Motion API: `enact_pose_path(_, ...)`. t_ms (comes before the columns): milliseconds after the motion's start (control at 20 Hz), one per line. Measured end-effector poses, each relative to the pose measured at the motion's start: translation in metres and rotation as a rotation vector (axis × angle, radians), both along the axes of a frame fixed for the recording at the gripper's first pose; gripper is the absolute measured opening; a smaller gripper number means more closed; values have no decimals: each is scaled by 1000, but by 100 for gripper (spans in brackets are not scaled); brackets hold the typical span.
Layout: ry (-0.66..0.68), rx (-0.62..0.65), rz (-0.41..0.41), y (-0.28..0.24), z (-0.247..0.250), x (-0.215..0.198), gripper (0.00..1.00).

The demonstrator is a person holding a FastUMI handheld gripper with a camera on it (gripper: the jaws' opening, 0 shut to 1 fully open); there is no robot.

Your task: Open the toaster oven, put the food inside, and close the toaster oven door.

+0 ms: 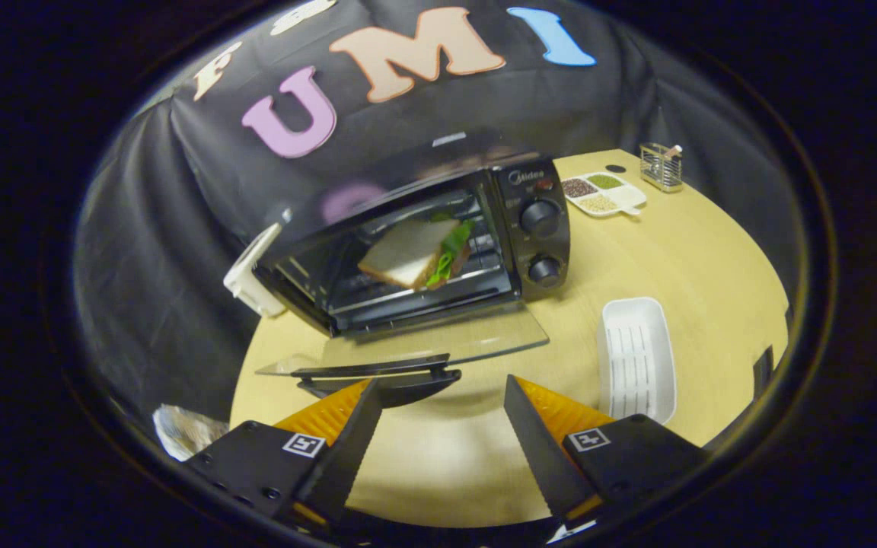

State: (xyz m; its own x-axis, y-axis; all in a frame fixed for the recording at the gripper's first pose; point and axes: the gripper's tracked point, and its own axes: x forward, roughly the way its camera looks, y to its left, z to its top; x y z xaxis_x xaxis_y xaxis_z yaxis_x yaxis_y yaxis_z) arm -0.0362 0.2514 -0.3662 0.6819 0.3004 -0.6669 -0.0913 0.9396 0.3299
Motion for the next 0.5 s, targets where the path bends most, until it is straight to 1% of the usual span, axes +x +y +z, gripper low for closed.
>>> enact_pose_path(150,-42,35,-37,5,17,15,100)
enact_pose_path(300,-79,48,-33,15,25,24,100)
enact_pose_path(500,-132,49,-47,20,38,42,100)
